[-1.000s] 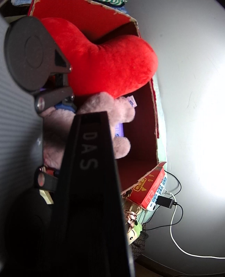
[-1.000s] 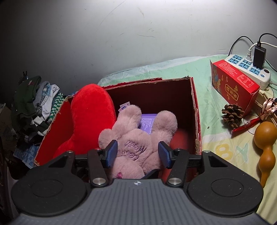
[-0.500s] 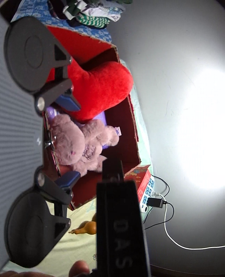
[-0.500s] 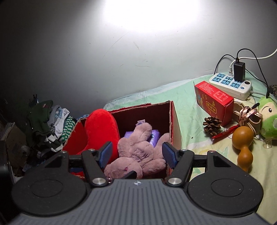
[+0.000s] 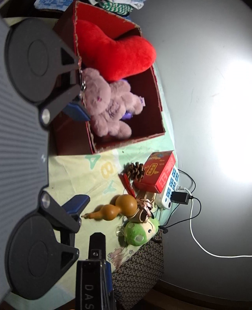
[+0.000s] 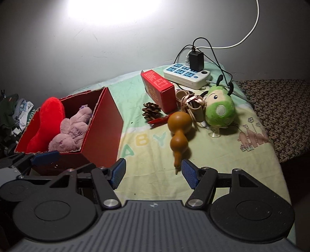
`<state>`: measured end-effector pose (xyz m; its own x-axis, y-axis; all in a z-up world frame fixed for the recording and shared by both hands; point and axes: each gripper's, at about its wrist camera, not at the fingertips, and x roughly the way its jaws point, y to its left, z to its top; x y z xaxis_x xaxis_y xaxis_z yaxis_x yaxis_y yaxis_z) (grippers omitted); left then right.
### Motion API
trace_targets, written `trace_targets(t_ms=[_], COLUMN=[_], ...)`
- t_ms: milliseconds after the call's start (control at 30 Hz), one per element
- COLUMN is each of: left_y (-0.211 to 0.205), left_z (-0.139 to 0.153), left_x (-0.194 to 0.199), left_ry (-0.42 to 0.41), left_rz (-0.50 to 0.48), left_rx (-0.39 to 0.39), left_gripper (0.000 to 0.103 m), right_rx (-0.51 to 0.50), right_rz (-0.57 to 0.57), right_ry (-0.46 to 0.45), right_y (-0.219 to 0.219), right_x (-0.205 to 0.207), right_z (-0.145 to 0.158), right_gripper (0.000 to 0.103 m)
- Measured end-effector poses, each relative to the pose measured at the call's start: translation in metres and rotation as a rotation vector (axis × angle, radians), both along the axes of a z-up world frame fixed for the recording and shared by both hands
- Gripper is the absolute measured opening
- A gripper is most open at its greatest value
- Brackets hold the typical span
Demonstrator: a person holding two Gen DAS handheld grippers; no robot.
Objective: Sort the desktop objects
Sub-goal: 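Withdraw the right gripper from the red box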
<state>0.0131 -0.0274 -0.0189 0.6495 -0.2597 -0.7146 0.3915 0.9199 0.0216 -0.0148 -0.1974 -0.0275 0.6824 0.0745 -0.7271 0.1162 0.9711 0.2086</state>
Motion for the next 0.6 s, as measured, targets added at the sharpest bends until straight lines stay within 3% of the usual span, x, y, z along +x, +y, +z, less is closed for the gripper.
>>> trace_targets(t_ms=[300, 600], left_y=[-0.044, -0.047], left_z=[-0.005, 0.001], left_x=[-0.028, -0.037], left_ry=[-0.001, -0.052], left_rz=[-0.029, 0.016], left_rx=[0.024, 0.041], left_gripper=[0.086, 0.085], right_rx=[0.045, 0.043], right_rz=[-0.023, -0.063], right_ry=[0.016, -0.043], right_y=[-0.045, -0.064], right_x=[-0.022, -0.018], right_z=[-0.006, -0.011], right_gripper=[0.066, 0.066])
